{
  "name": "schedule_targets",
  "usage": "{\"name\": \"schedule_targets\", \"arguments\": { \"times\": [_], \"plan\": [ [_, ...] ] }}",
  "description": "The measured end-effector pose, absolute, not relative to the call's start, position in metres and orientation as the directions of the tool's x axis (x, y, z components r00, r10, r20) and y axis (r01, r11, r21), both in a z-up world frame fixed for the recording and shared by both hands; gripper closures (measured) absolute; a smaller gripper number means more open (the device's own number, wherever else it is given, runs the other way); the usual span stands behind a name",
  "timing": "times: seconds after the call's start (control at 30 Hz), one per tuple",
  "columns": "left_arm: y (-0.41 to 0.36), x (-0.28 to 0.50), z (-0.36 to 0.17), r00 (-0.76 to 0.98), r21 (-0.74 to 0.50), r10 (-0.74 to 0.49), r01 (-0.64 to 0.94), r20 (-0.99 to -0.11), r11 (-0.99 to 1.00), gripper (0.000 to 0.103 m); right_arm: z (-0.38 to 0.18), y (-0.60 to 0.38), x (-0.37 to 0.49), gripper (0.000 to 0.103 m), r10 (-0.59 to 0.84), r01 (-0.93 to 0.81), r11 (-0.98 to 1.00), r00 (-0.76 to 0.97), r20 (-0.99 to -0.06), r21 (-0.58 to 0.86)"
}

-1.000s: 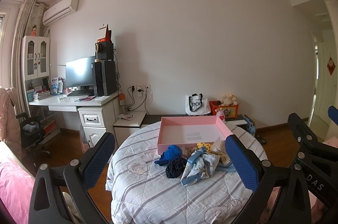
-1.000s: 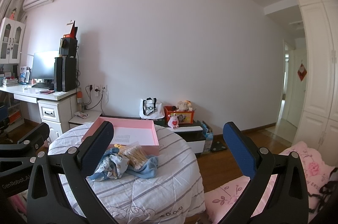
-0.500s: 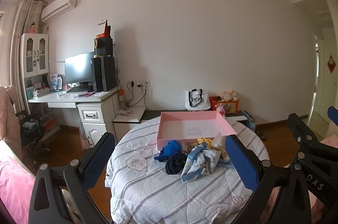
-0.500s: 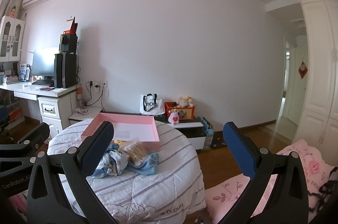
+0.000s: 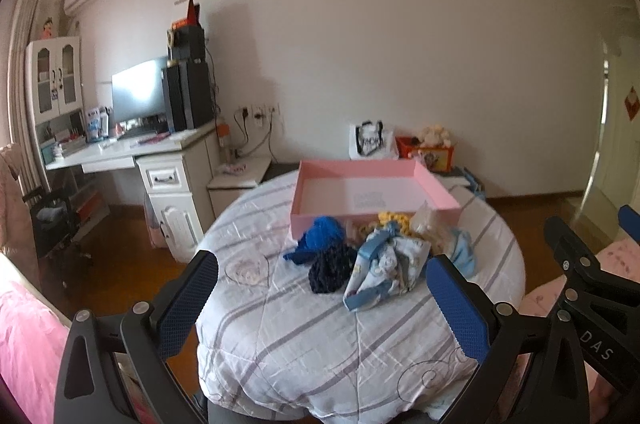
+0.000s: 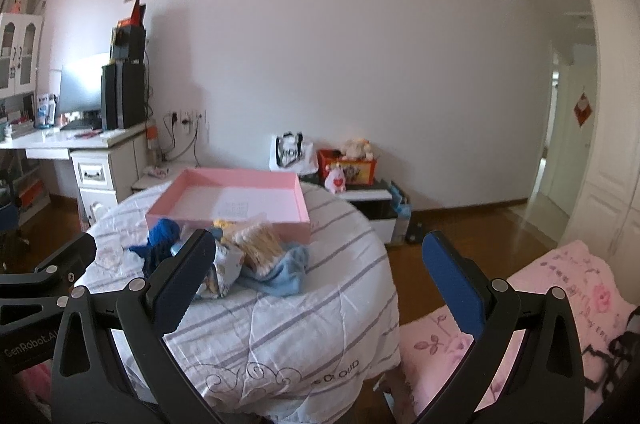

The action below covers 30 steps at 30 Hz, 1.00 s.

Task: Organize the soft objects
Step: 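Move both tools down toward the pile of soft items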

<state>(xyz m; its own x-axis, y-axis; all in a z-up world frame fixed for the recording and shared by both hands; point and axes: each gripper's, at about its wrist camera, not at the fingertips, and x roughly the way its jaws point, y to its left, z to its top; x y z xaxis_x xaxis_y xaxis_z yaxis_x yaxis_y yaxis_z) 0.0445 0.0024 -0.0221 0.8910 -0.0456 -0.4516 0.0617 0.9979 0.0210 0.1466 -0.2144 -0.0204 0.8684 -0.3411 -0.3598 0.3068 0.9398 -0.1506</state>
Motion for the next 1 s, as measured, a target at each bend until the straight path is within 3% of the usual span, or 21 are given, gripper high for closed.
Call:
{"name": "schedule_targets", "arguments": {
  "times": [0.47, 1.0],
  "plan": [
    [-0.006, 0.126, -0.064, 0.777, 0.029, -0.026, 0.057, -0.629, 0.998, 0.000, -0.074, -0.229, 0.201, 0.000, -0.321, 0.281, 0.947, 0.773, -0.548, -0.158],
    [0.002, 0.178, -0.103, 0.714, 0.012, -0.023, 0.044, -0.700, 0.999, 0.000, -0.102, -0.229, 0.233, 0.000, -0.297, 0.252, 0.954, 0.719, -0.628, -0.163]
  ]
}}
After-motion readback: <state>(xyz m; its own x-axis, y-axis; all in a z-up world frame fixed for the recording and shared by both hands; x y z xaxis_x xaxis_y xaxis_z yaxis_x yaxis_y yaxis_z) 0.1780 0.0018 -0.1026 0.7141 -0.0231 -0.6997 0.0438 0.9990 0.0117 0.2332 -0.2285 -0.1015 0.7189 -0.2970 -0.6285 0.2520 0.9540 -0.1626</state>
